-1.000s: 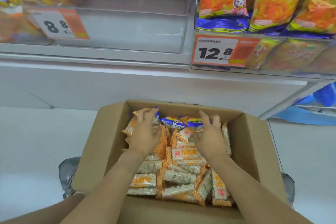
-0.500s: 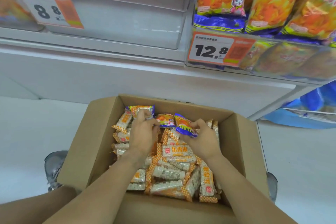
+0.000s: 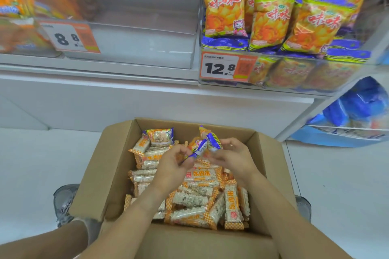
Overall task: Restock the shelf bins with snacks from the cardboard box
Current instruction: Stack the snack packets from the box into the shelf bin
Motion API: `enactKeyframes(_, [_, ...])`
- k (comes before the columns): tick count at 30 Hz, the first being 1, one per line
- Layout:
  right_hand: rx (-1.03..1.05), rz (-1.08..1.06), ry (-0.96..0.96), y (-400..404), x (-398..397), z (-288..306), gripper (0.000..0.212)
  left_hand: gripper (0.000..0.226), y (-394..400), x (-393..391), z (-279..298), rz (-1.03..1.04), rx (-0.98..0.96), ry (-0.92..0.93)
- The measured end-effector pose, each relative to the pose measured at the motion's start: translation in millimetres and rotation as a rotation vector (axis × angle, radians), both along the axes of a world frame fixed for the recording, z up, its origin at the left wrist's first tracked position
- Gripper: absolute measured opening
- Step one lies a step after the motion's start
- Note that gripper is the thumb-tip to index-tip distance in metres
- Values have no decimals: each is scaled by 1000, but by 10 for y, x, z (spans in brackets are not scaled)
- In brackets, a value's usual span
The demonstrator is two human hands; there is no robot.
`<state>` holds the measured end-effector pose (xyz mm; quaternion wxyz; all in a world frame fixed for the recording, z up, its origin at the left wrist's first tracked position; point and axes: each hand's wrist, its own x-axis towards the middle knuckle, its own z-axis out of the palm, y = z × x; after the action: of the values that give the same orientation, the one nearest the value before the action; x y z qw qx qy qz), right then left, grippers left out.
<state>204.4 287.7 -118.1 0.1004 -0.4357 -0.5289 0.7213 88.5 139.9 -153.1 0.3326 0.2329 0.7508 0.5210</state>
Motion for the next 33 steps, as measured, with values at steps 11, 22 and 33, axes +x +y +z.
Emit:
enactKeyframes(11, [-231,-259,349,315,237,501,40,15,222,221,715,205,150,324])
enactKeyframes(22, [-220,147,284,575,585,1065,62,70,564,673,1264,133,237,213])
enactKeyframes(33, [98,184,512,1136,1169,1876,73,42,1296,973,2094,-229,474,103])
